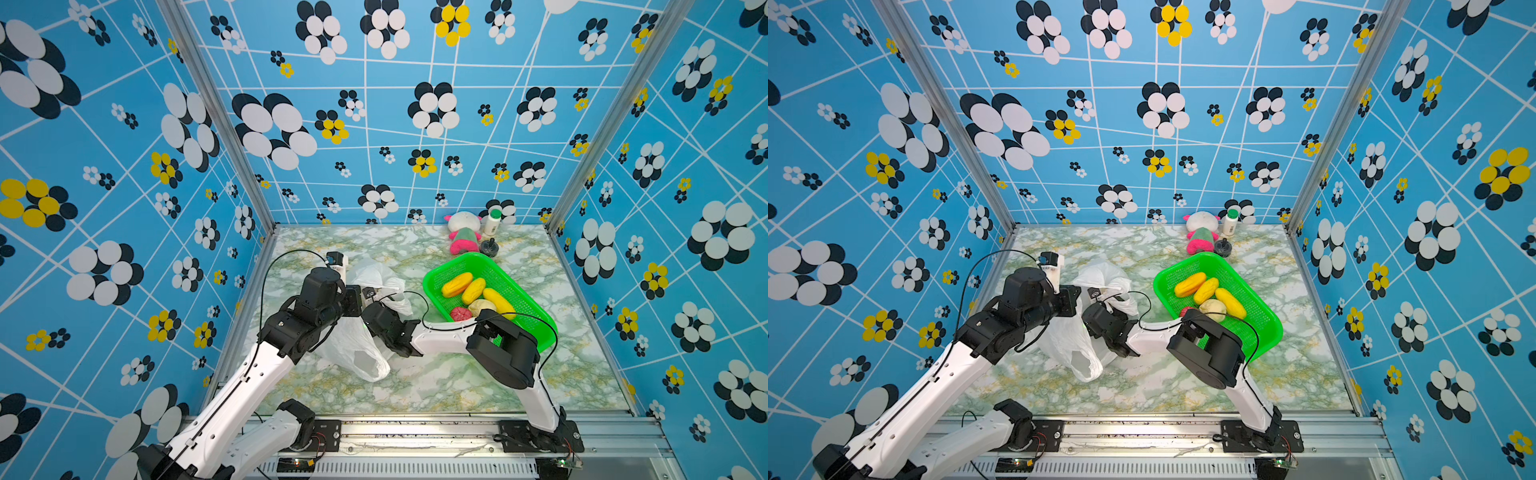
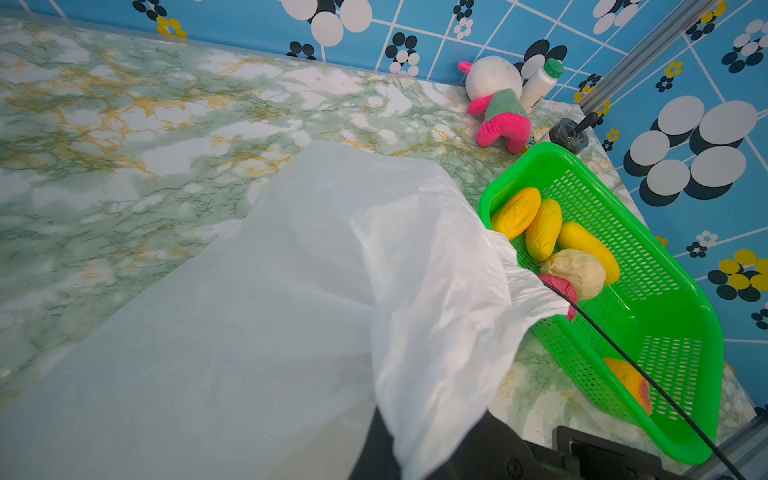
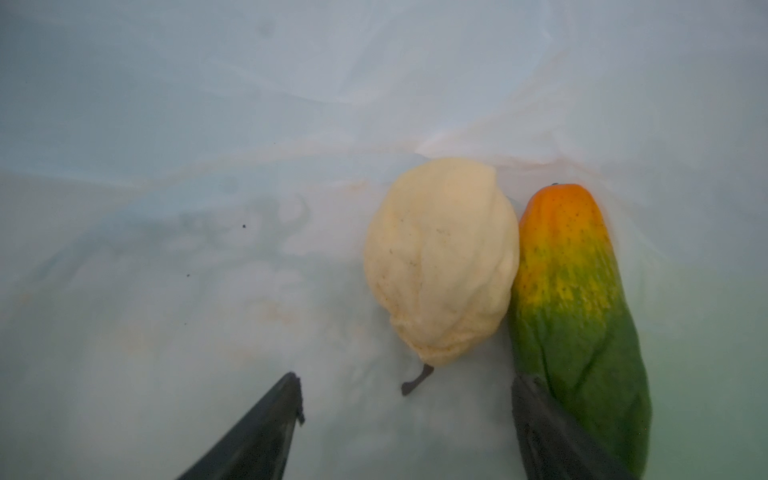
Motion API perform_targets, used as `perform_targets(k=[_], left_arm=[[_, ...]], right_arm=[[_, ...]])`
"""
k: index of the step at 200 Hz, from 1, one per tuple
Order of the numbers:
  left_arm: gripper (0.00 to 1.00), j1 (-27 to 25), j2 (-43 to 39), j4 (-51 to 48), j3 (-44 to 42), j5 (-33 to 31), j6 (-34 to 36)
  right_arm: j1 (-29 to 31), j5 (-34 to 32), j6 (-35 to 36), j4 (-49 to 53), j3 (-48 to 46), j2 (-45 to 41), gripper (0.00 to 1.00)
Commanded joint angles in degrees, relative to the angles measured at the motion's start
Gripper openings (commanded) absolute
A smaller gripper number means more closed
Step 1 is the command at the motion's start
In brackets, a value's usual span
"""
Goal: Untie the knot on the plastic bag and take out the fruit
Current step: 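Move the right gripper back into the bag held open by the left gripper, then lower the right gripper onto the green-orange mango and close on it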
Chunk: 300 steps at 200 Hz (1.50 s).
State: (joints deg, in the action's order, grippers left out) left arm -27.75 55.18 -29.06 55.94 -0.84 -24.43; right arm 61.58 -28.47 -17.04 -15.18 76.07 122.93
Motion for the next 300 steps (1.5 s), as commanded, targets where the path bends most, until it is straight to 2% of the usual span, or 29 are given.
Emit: perform_targets(k=[1, 47, 96, 117, 138, 169, 195, 217, 255, 266, 300], left_arm=[[0.0, 0.35, -0.12, 0.41, 1.65, -0.2, 0.02], [0.0, 0.55, 2.16, 1.59, 4.23, -0.24, 0.27], [0.0, 0.6, 6.3, 2.08, 8.06, 0.3, 0.95], [0.0, 0.59, 7.45, 2.48, 8.13, 0.61, 0.8], [0.0, 0.59, 7.93, 2.68, 7.88, 0.65, 0.57], [0.0, 0.59, 8.27, 2.87, 8.12, 2.27, 0.06], [0.0, -0.1, 7.06, 2.3, 8.23, 5.19, 0.55], [0.0, -1.32, 4.2, 2.37, 6.88, 4.26, 1.28], [0.0, -2.17, -0.75, 1.77, 4.18, 3.49, 0.63], [0.0, -2.45, -2.08, 1.89, 3.03, 3.36, 0.52], [0.0, -2.84, -3.0, 2.43, 0.34, 3.05, 1.29]], right_arm=[[0.02, -1.9, 1.65, 0.21, 2.71, 3.14, 0.82], [-1.66, -2.64, 3.03, 2.65, 9.05, 7.78, 0.86], [-2.81, -2.86, 3.42, 3.42, 11.91, 9.47, 0.88], [-2.53, 0.46, 5.12, 1.37, 11.08, 9.16, 0.87], [-0.54, 2.35, 8.97, -5.3, 6.61, 7.31, 0.87], [3.74, -1.0, 15.34, -10.41, 3.29, 5.47, 0.87], [8.27, -2.4, 15.91, -12.51, 0.02, 2.61, 0.87], [13.0, -4.31, 16.7, -12.96, -1.25, 2.13, 0.88], [13.02, -11.55, 13.52, -10.43, -2.88, 2.13, 0.89], [11.91, -12.8, 12.19, -10.78, -4.51, -0.75, 0.89], [8.49, -12.6, 5.94, -5.38, -2.83, -1.21, 0.87]])
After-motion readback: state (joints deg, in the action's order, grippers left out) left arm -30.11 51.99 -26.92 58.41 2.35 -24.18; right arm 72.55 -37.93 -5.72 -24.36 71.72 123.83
